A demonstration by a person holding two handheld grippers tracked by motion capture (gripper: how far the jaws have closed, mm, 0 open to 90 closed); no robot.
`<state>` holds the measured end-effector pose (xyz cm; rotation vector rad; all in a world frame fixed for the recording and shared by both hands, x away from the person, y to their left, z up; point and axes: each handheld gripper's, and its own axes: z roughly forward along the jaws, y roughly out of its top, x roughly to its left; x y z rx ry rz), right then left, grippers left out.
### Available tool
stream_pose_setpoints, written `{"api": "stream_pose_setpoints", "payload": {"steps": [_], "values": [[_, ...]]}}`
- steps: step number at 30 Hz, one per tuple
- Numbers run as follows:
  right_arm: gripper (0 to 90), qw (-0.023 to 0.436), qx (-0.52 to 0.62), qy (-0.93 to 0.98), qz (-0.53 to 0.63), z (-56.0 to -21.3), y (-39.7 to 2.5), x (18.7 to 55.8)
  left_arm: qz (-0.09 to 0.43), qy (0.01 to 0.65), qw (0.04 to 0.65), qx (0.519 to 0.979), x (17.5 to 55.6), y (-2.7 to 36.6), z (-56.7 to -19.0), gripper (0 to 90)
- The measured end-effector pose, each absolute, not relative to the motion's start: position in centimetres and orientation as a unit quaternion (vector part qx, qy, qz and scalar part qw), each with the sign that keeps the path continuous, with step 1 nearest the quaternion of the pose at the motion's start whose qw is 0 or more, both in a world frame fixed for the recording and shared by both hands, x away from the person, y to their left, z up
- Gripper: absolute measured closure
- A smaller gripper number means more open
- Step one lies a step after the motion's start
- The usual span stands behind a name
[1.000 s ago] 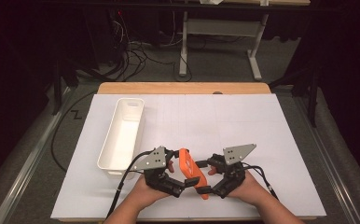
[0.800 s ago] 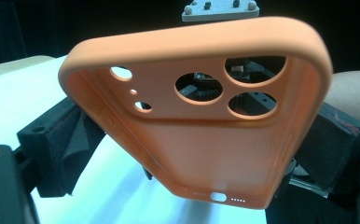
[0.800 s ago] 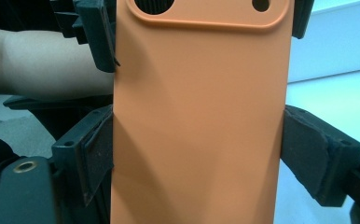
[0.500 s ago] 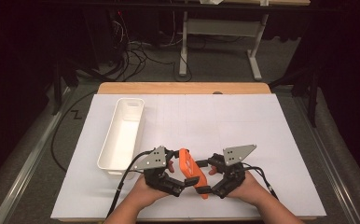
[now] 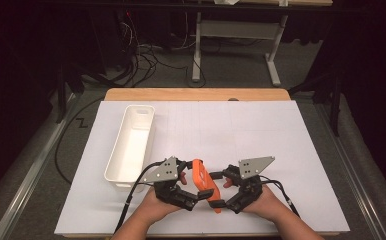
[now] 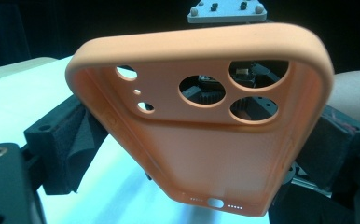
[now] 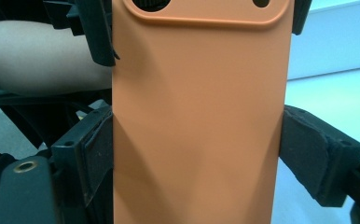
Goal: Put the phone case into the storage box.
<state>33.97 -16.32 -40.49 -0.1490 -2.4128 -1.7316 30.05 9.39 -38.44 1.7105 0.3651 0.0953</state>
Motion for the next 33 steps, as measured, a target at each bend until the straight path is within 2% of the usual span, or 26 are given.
{"api": "stream_pose_setpoints", "payload": {"steps": [10, 17, 33], "values": [[16.8, 0.092, -0.052, -0.804, -0.585, -40.52, -16.57, 34.17, 0.037, 0.158, 0.643, 0.748, 30.04, 9.54, -38.39, 8.8], [16.7, 0.093, -0.050, -0.803, -0.587, -40.52, -16.61, 34.15, 0.035, 0.156, 0.646, 0.746, 30.03, 9.68, -38.37, 12.2], [15.7, 0.073, -0.056, -0.807, -0.583, -40.39, -16.45, 33.94, 0.049, 0.156, 0.645, 0.747, 29.90, 9.62, -38.31, 13.4]]}}
